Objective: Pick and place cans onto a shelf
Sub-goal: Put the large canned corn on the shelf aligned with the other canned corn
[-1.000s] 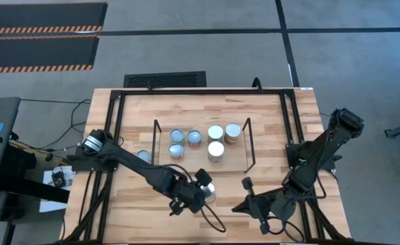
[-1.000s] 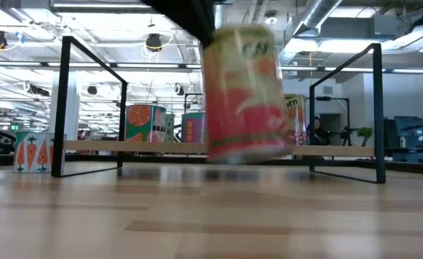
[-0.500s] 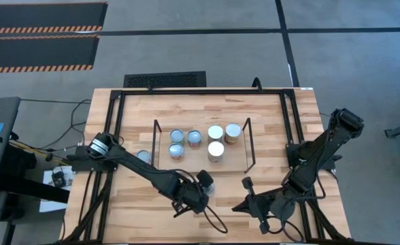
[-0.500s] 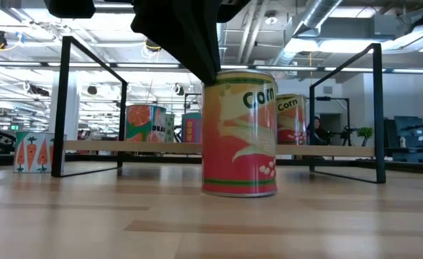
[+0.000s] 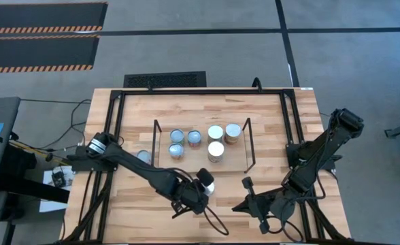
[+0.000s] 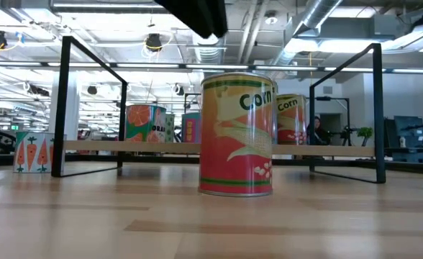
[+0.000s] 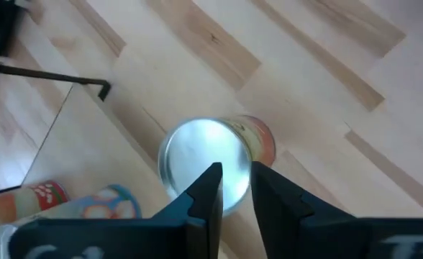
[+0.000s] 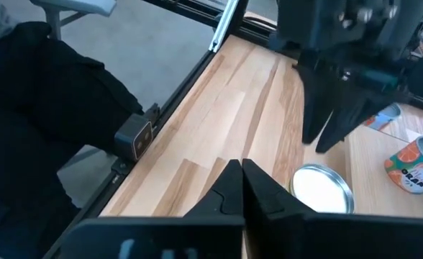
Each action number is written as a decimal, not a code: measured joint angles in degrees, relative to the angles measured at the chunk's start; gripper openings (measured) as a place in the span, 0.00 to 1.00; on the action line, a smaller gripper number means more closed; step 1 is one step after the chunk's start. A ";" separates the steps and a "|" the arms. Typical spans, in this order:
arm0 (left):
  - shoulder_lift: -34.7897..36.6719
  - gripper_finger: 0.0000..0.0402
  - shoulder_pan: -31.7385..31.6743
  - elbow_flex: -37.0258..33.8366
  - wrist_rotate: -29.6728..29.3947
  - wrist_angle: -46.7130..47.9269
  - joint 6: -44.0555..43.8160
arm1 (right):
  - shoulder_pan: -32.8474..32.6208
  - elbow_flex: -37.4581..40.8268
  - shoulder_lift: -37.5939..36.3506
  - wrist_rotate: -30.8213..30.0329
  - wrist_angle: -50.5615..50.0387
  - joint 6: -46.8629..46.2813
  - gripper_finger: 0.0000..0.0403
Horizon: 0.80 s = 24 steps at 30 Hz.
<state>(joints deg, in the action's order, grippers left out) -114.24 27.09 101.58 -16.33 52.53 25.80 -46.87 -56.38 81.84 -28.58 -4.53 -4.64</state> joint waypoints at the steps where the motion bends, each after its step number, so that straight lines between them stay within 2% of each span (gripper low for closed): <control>1: 0.44 0.16 0.33 0.14 -0.07 0.57 -0.22 | 0.00 0.00 0.00 0.00 -0.09 -0.04 0.02; 9: 7.05 0.08 5.19 0.32 -0.31 -0.01 -7.19 | 0.02 0.02 0.00 -0.02 -5.52 -5.31 0.01; 13: 11.40 0.02 7.59 -1.99 2.80 -4.20 -9.69 | 0.02 0.02 0.00 -1.33 -4.58 -3.82 0.01; 17: 17.87 0.01 9.61 -10.66 4.31 -9.38 -14.27 | 0.83 0.04 0.00 -1.42 -2.77 -2.43 0.01; 20: 24.63 0.00 11.91 -19.31 2.29 -14.92 -18.98 | 1.79 0.86 0.00 -1.48 -1.46 -1.88 0.01; 24: 34.47 0.00 15.79 -32.84 -1.07 -24.71 -24.40 | 3.50 6.42 0.00 0.18 10.54 2.29 0.01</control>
<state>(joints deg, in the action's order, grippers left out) -79.77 42.89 68.74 -17.40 27.81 1.40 -43.37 -49.96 81.84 -28.40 6.01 -2.36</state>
